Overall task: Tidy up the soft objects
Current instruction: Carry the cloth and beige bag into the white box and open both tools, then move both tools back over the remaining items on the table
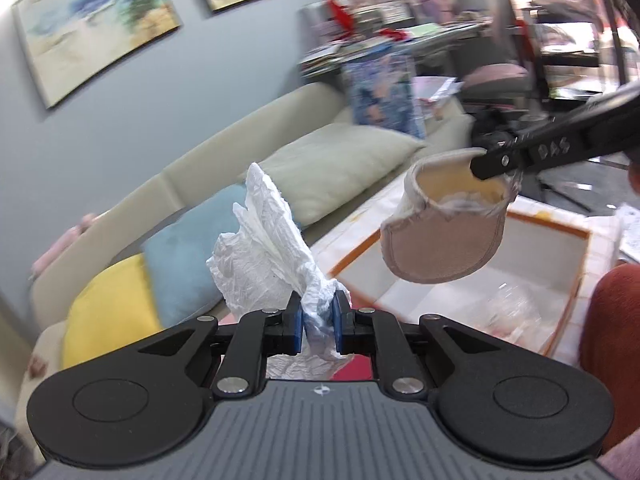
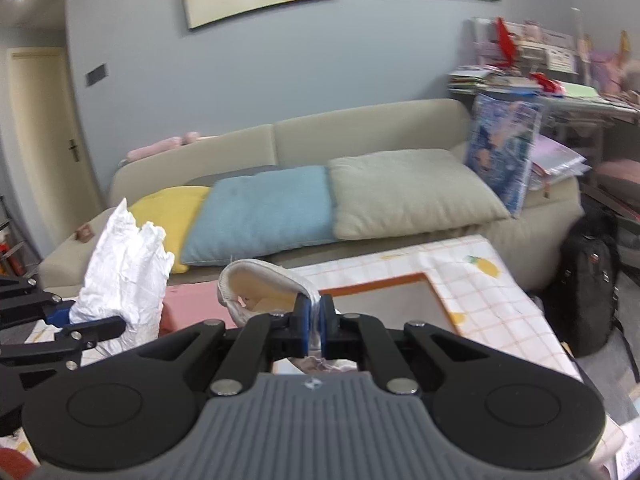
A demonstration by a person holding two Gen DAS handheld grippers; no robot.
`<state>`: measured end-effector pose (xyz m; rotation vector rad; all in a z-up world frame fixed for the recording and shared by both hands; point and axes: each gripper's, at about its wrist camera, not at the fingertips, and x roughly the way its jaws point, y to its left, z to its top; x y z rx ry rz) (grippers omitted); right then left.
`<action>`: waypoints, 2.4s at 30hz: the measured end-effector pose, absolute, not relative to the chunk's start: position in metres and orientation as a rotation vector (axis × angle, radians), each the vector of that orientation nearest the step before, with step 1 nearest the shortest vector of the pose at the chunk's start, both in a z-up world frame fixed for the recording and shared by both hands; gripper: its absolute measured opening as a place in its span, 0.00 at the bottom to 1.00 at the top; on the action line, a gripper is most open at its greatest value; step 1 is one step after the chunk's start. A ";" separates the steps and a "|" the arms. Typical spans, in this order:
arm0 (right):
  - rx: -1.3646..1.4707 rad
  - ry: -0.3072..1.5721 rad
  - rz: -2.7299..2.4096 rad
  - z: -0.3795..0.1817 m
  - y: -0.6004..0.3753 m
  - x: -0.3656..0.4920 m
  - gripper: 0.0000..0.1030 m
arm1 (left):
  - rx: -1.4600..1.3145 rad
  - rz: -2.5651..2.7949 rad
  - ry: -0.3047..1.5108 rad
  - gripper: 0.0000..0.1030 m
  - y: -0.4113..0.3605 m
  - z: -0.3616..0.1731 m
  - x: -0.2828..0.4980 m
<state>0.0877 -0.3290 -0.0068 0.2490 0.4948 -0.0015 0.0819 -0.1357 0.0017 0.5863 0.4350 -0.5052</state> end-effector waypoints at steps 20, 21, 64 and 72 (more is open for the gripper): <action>0.219 0.735 -0.129 -0.109 -0.370 0.138 0.02 | 0.789 -0.761 0.750 0.16 -0.244 -0.090 0.159; 0.223 0.749 -0.120 -0.113 -0.369 0.139 0.02 | 0.796 -0.766 0.768 0.16 -0.245 -0.095 0.161; 0.337 0.744 -0.099 -0.060 -0.303 0.084 0.72 | 0.319 -0.511 0.678 0.76 -0.097 -0.026 0.100; 0.312 0.790 -0.010 -0.062 -0.253 0.082 0.73 | 0.161 -0.380 0.738 0.76 -0.034 -0.036 0.088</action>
